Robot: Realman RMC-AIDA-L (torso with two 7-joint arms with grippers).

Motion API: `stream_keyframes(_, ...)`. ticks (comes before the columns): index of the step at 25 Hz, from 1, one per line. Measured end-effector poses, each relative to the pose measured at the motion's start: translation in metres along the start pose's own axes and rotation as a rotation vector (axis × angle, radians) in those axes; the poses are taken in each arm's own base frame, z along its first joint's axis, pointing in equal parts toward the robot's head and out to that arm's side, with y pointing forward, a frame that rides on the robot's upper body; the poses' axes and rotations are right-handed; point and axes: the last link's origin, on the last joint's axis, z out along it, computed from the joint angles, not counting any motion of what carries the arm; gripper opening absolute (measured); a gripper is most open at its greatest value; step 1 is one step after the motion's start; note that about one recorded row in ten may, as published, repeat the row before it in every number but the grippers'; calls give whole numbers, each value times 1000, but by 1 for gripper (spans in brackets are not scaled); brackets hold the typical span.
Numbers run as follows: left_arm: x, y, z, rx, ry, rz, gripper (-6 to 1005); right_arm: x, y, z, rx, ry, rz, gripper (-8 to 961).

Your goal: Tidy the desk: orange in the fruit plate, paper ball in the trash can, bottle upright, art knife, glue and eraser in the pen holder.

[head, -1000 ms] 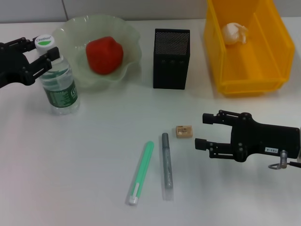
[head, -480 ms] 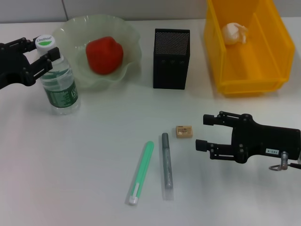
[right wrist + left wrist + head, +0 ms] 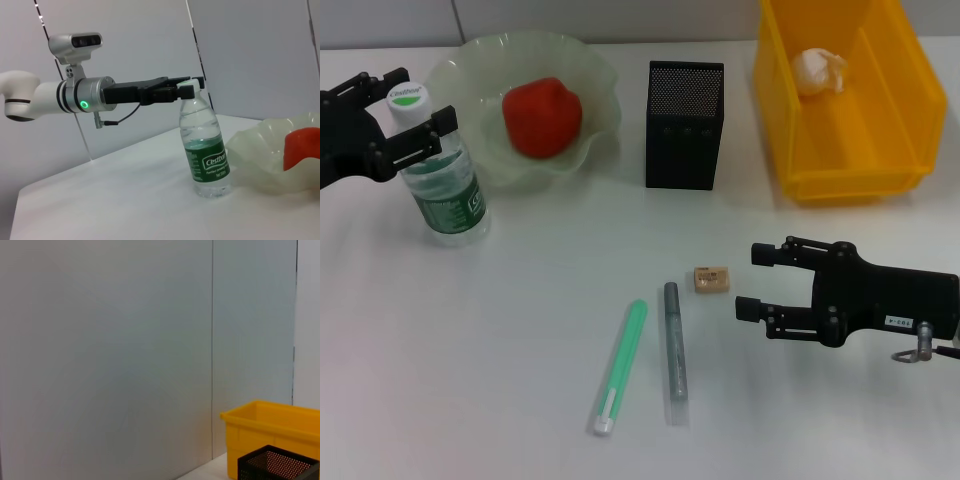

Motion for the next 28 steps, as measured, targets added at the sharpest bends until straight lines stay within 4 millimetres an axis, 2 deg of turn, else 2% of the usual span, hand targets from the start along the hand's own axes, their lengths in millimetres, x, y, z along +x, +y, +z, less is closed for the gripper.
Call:
stream_keyframes(2, 1, 0, 0, 0, 4, -1, 624, 0, 0, 0, 0, 0, 0, 774)
stream_keyframes(7, 9, 0, -1, -2, 67, -25, 756, -1, -1, 0, -1, 0, -2, 774)
stream_keyframes(12, 22, 4, -3, -33, 164, -86, 786, -1, -1, -1, 5, -2, -5, 774)
stream_keyframes(14, 33, 14, -4, -118, 244, -133, 792, -1, -2, -2, 10, -7, -8, 774)
stream_keyframes(18, 41, 28, -5, -231, 285, -173, 794, -2, -2, -2, 15, -12, -9, 774)
stream_keyframes(22, 42, 33, -3, -276, 278, -196, 793, -3, -3, -3, 23, -18, -8, 775)
stream_keyframes(28, 32, 63, 16, -455, 166, -201, 792, -6, -8, -7, 53, -38, -9, 775)
